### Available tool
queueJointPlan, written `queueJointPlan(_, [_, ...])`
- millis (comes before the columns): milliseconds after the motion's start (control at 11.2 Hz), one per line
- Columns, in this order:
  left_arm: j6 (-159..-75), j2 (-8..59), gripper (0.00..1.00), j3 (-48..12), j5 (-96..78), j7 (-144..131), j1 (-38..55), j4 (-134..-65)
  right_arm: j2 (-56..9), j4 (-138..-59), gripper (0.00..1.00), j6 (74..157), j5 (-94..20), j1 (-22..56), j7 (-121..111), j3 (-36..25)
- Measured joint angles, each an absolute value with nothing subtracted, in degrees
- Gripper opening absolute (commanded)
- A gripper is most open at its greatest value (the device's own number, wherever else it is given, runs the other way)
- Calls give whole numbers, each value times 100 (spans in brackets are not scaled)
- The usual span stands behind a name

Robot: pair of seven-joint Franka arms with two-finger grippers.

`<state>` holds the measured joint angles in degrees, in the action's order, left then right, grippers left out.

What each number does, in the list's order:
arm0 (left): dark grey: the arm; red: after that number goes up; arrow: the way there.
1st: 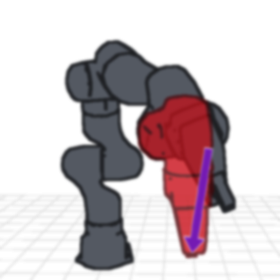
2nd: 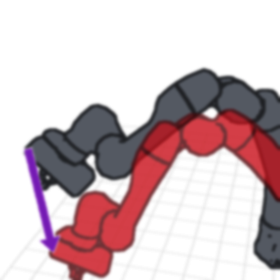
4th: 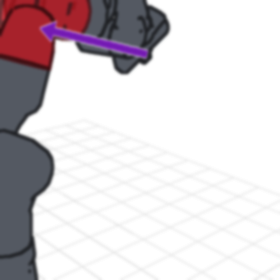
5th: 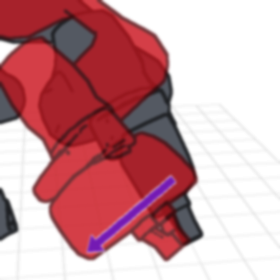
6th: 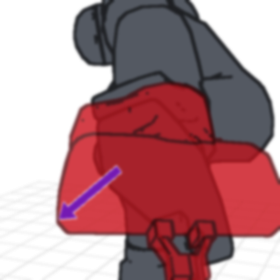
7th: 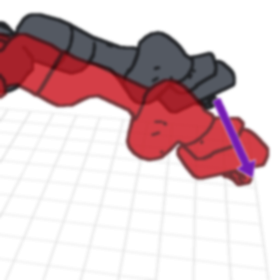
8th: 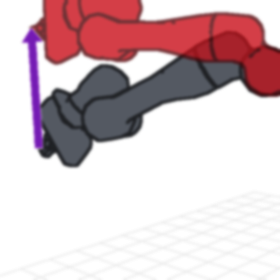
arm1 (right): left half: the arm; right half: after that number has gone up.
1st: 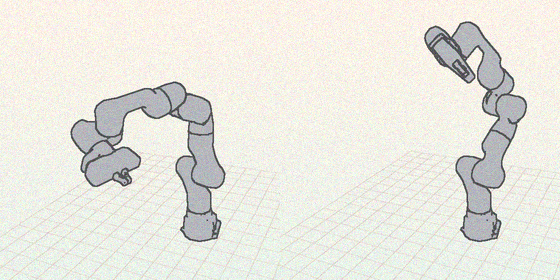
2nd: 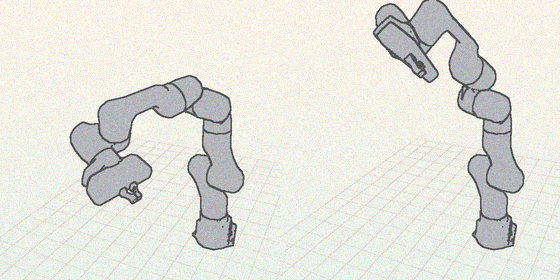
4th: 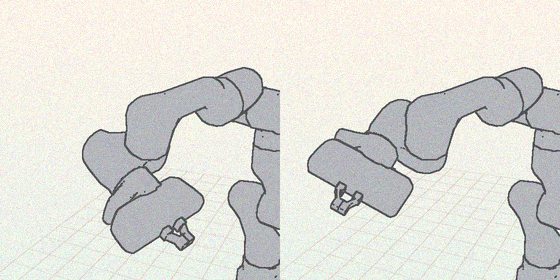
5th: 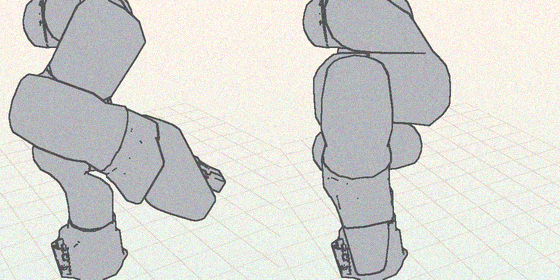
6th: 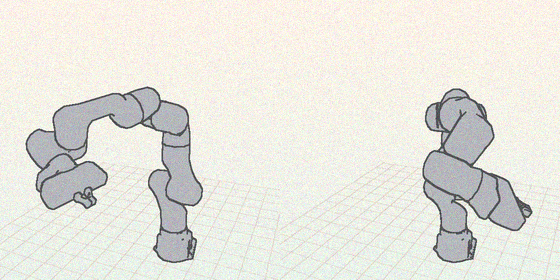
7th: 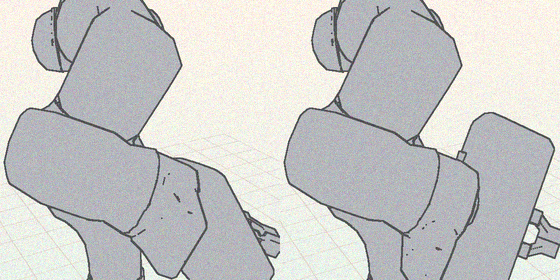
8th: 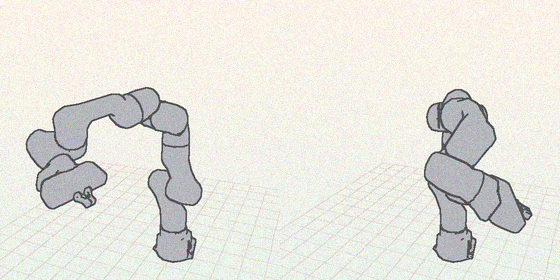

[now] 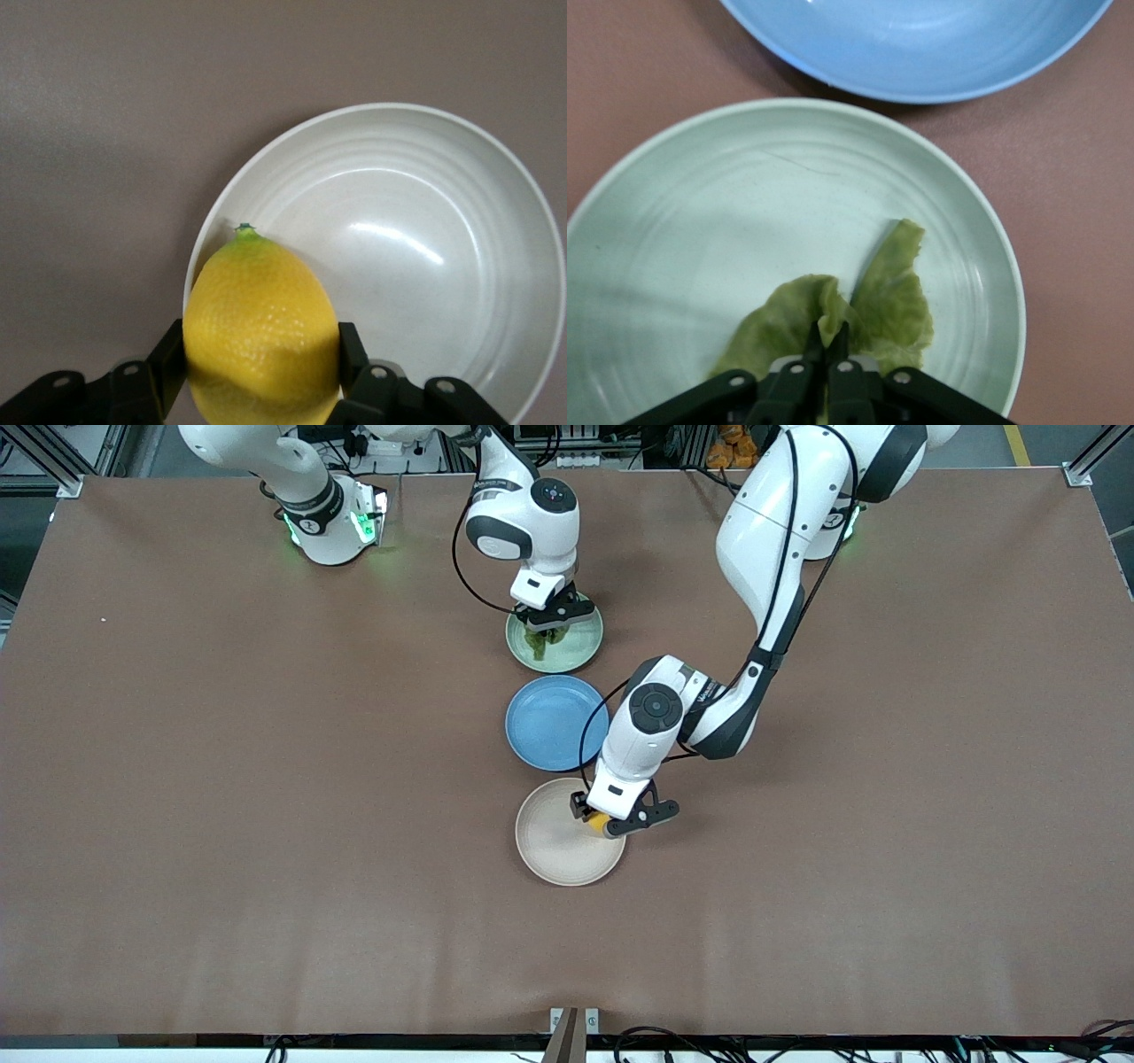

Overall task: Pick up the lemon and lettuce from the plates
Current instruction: 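Close the left gripper on the lemon while the right gripper grasps lettuce, then lift the lemon with the left gripper while the right gripper lifts lettuce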

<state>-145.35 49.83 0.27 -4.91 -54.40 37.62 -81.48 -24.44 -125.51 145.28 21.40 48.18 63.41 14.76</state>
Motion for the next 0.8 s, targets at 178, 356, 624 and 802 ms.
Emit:
queueJointPlan(178, [-14536,4931,0,40,-491,-5448,3742,-8079,-2252,-12477,0,14427,2141,4749,6348,1480])
queueJointPlan(356, [-14293,4701,0,81,-491,-5487,3653,-7999,-1841,-12425,0,14212,2077,4553,6347,1559])
queueJointPlan(624, [-13378,4117,0,106,-484,-5489,3297,-7974,-1165,-12375,0,13689,1250,4126,5656,1660])
queueJointPlan(802, [-12707,3880,0,114,-466,-5178,3054,-7989,-632,-12283,0,13063,594,3669,4639,1652])
